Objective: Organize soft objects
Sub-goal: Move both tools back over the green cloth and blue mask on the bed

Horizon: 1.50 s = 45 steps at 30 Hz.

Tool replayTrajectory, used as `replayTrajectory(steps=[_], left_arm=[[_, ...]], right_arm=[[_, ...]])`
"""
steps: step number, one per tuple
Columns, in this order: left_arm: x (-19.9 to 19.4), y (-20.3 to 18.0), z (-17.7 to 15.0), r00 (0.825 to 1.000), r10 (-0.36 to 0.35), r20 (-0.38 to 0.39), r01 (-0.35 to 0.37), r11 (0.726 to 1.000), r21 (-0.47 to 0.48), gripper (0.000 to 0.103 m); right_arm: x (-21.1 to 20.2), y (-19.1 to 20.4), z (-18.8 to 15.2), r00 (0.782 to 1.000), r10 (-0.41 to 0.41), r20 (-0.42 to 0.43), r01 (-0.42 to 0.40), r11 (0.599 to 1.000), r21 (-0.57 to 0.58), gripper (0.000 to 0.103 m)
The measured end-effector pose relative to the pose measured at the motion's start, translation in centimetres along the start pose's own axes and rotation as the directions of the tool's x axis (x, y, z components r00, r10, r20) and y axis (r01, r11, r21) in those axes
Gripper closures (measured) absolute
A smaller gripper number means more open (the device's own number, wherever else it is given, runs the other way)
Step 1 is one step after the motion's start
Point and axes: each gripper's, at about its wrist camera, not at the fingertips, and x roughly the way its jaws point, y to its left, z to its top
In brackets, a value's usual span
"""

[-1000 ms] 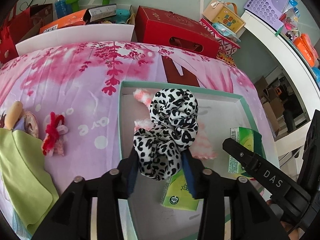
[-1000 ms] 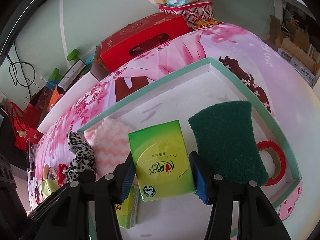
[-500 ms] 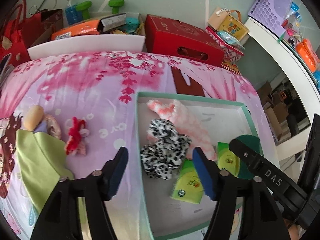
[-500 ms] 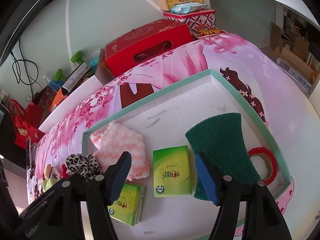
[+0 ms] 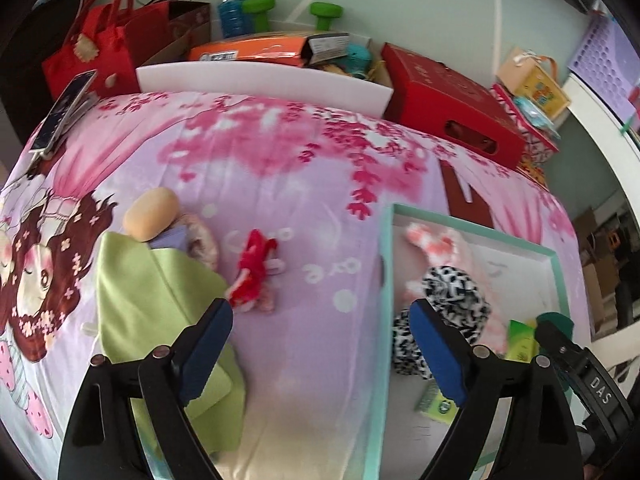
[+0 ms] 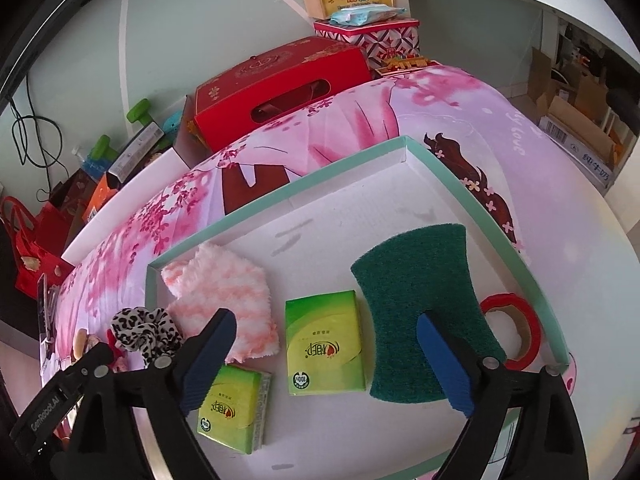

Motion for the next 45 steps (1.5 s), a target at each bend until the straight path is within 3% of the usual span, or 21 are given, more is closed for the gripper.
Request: replayTrajectory(steps=[15, 21, 28, 35, 45], left_arm=[[-2.5, 5.1, 0.2, 0.999, 0.045, 0.000, -0.045, 0.995, -0.088, 0.013], [-5.0, 9.1, 0.7, 0.995, 0.091, 0.046, -0.083, 0.984, -0.158, 0.013], [-6.2, 14.2, 0.2, 0.990, 0.138, 0.042, -0.122, 0.955, -0.272, 0.013], [-6.4, 16.1, -0.5, 0.990, 0.135, 0.028, -0.120, 0.943, -0.311, 0.013], [-5.9, 18.0, -2.1, 0.993, 0.121, -0.013, -0.117, 0.927, -0.355, 0.013]], right_arm=[[-0.7, 1.7, -0.1, 1.000, 0.016, 0.018, -0.015, 1.000, -0.027, 0.007], [-2.0, 5.7, -0.7, 0.997, 0.068, 0.042, -0.062, 0.991, -0.118, 0.007], [-2.7, 11.4, -2.4, 0.988, 0.155, 0.022, -0.145, 0.961, -0.235, 0.007], [-2.4, 15.6, -4.4, 0.978, 0.206, -0.026, -0.204, 0.926, -0.318, 0.007], [-0.5, 20.1, -7.6, 0.971, 0.207, -0.122, -0.239, 0.873, -0.424, 0.007]])
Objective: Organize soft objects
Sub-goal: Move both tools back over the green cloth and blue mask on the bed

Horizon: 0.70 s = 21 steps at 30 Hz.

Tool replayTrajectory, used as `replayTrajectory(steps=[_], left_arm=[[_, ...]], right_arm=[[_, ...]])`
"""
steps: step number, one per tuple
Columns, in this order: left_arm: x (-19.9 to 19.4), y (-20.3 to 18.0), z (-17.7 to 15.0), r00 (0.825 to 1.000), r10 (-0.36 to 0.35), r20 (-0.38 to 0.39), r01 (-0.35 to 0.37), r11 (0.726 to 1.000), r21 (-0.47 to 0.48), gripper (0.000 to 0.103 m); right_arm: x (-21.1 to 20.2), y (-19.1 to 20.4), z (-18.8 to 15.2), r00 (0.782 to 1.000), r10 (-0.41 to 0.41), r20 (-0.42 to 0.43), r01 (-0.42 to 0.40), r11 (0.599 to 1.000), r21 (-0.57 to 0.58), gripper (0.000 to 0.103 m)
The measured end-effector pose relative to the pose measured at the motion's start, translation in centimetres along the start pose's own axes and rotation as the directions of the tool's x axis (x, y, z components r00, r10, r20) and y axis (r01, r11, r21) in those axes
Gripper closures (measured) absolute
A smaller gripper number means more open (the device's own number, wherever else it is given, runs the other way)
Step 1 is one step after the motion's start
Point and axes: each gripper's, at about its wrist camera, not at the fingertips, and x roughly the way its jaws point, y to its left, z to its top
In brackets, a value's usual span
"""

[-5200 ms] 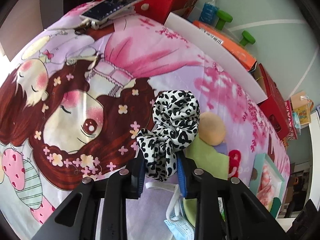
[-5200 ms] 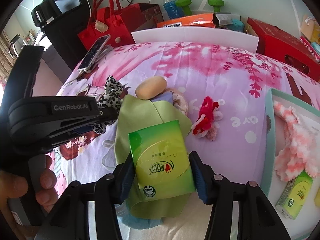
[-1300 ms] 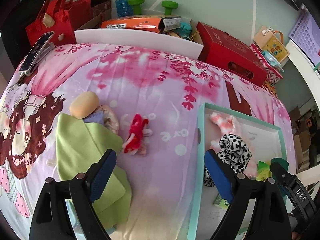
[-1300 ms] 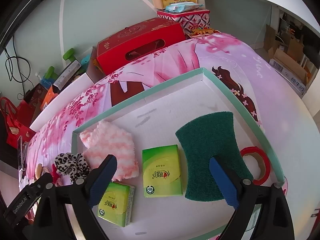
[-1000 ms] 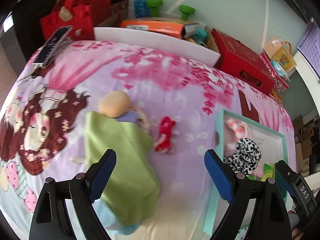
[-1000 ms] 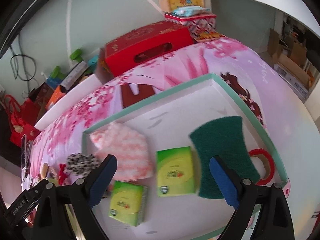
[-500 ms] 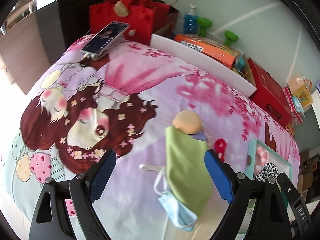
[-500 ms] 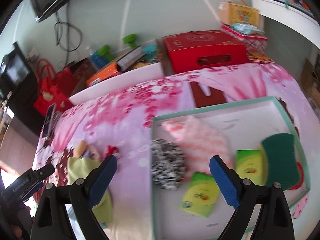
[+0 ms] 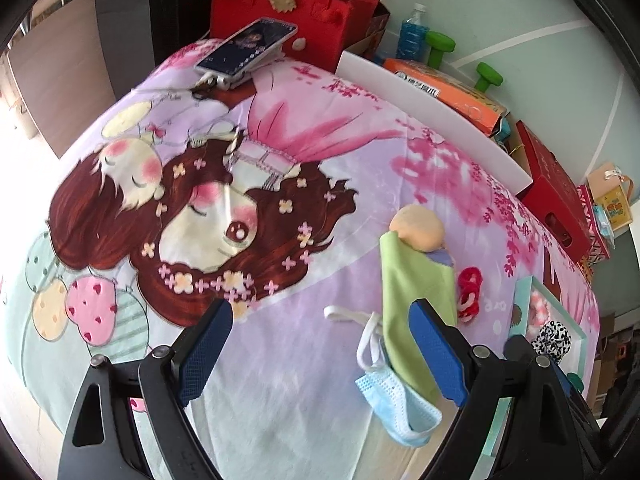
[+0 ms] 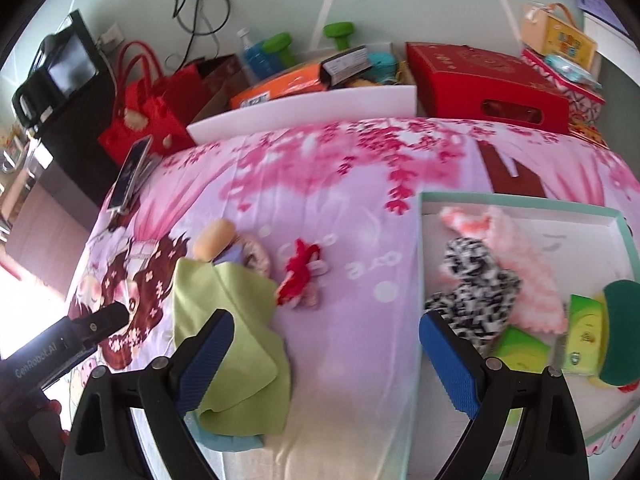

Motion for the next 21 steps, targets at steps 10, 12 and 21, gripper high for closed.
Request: replayTrajectory(steps=[10, 12, 21], left_arm=[[1.1, 0.2, -0.5, 0.997, -0.058, -0.059, 0.056, 0.998, -0.035, 0.013], [1.1, 0.0, -0.6, 0.996, -0.062, -0.065, 0.060, 0.998, -0.033, 0.013], [1.7, -0.3, -0.8, 0.995, -0.053, -0.089, 0.050, 0.998, -0.032, 0.013]], right_arm=[[2.0, 2.1, -0.8, 0.998, 0.016, -0.054, -0.019, 0.999, -0.048, 0.007], [2.2, 2.0, -0.8, 0.998, 0.013, -0.062, -0.016, 0.999, -0.048, 0.007], [3.0, 2.0, -1.1, 0.994, 0.052, -0.100, -0.057, 0.997, -0.051, 0.014]])
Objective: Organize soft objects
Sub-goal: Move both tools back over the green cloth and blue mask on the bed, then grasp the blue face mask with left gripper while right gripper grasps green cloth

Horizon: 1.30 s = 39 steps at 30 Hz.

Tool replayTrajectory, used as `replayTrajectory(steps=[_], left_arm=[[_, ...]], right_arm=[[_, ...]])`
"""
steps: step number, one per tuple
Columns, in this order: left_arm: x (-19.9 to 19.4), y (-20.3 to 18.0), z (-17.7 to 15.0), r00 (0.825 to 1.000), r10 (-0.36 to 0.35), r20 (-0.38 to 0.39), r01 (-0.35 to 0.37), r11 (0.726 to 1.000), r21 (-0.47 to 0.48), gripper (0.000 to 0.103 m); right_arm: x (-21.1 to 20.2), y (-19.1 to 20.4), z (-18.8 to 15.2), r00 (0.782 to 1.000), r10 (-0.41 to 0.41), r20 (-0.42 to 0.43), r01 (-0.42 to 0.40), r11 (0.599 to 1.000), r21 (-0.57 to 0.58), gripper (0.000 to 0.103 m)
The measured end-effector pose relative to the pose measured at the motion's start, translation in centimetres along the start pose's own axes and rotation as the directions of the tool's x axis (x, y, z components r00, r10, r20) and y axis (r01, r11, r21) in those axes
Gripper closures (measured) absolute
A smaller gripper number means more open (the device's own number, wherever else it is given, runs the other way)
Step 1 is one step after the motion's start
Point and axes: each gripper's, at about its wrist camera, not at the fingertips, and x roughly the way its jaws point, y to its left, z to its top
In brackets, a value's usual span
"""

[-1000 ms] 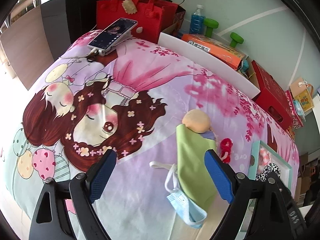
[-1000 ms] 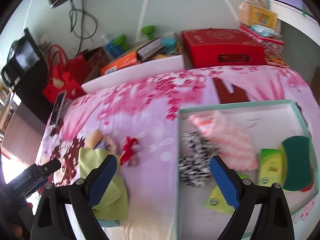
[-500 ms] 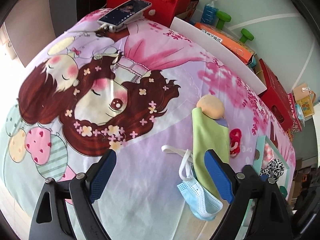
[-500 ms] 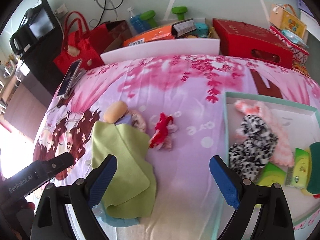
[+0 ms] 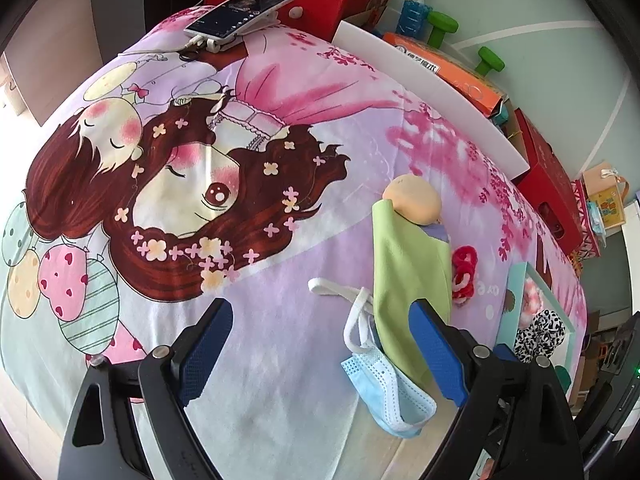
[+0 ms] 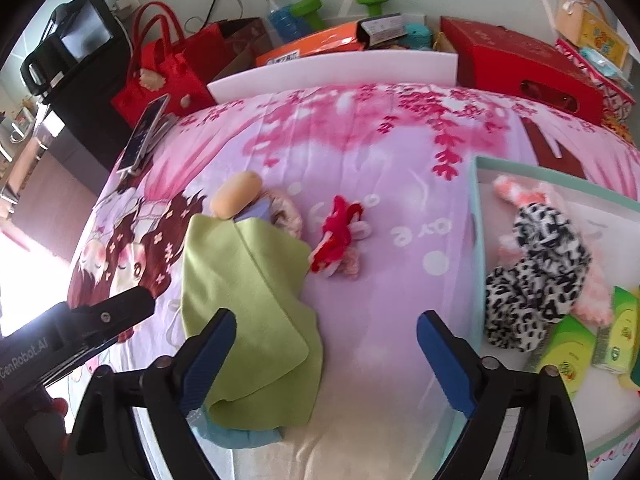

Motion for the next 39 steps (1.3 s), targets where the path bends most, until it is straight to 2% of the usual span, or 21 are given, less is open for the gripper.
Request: replayTrajectory(steps=[2, 7, 12, 18, 32, 34, 39], left_arm=[[0.0, -0.1, -0.1, 1.000, -0.009, -0.004, 0.009, 1.000, 0.000, 0.013], [-0.7, -0.5, -0.6, 1.000, -0.019, 0.011, 0.019, 1.000, 0.014, 0.013], [-0.7, -0.6, -1.6, 1.000, -0.029, -0.003, 0.029, 0.999, 0.022, 0.013], [-1.4, -0.2, -2.7, 0.999, -0.038, 0.001, 0.038, 0.999, 0.030, 0.013], [-2.0, -2.5, -5.2, 0.995, -0.100, -0.023, 0.102, 0.986, 0.133, 0.013], [-1.7, -2.9, -5.4, 0.991, -0.130, -0.045, 0.135, 0.981, 0.140, 0.015], [-1.1, -3.6, -5.8, 0.985, -0.155, -0.071, 0.165, 0.974, 0.154, 0.034]], right_arm=[[0.4, 0.1, -0.1, 1.000, 0.013, -0.012, -0.013, 1.000, -0.005, 0.017], [0.5, 0.0, -0.4, 1.000, 0.007, -0.026, -0.007, 1.000, -0.013, 0.032], [0.0, -0.1, -1.2, 0.999, 0.007, -0.034, -0.008, 1.000, -0.027, 0.034], [-1.7, -0.8, -1.7, 1.000, -0.015, -0.014, 0.015, 1.000, -0.014, 0.042], [-4.2, -3.5, -2.8, 0.999, -0.047, 0.011, 0.046, 0.996, 0.076, 0.042], [-4.2, -4.0, -2.7, 0.999, -0.050, 0.009, 0.049, 0.995, 0.088, 0.042], [-4.0, -4.3, -2.7, 0.998, -0.055, 0.008, 0.054, 0.994, 0.096, 0.042]])
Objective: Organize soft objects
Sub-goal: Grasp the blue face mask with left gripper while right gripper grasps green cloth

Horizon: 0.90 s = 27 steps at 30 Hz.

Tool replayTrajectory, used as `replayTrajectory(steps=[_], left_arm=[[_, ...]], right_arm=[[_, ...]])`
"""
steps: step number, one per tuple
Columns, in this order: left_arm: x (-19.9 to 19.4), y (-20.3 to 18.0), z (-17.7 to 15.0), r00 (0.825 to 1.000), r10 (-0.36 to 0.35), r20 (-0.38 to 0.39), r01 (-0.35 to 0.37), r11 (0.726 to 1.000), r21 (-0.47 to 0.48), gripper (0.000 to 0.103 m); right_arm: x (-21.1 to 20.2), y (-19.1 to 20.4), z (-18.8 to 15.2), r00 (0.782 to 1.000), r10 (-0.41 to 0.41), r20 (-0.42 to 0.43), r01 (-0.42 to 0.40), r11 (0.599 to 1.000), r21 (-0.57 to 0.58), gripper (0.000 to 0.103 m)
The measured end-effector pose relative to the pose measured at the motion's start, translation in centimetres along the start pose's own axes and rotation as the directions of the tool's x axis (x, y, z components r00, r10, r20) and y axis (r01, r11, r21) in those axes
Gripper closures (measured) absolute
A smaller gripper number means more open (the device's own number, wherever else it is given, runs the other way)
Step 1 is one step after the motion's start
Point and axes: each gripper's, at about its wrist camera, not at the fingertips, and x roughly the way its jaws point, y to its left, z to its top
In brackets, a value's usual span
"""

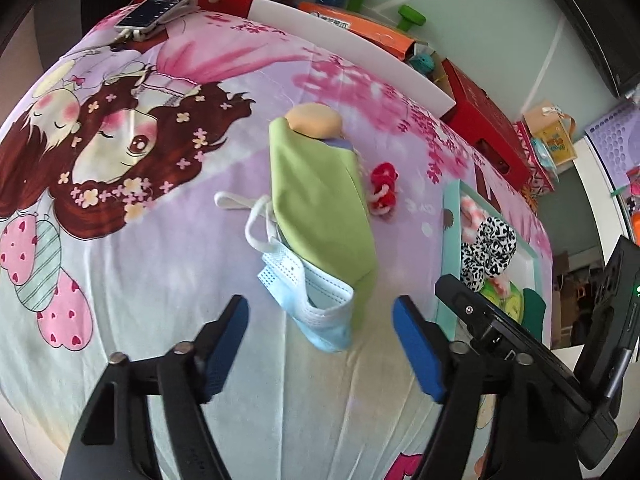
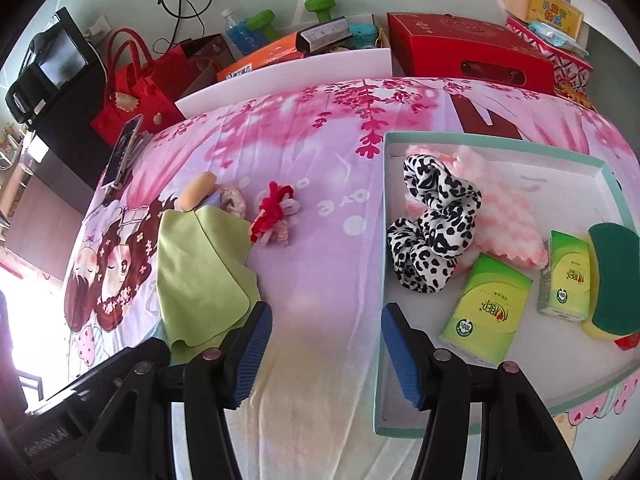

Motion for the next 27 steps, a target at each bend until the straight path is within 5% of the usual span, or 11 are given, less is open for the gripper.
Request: replayTrajectory(steps=[4, 8, 27], left_arm=[[0.7, 0.4, -0.1, 0.999, -0.037, -0.028, 0.036, 0.999, -0.024, 0.061], [0.4, 0.6, 0.0, 0.998, -0.064, -0.010, 0.063, 0.997, -0.036, 0.072], [-1.4, 4.0, 1.3, 0.991, -0.083, 0.106, 0.101, 0.979, -0.178, 0.078]], right_arm=[[0.1, 0.2, 0.0, 1.000, 0.003, 0.002, -0.003, 1.000, -0.006, 0.042], [0.3, 0.3, 0.1, 1.000, 0.002, 0.001, -0.002, 1.000, -0.005, 0.042], [1.0, 2.1, 0.2, 0.998, 0.055, -0.004, -0.055, 0.997, -0.062, 0.042]])
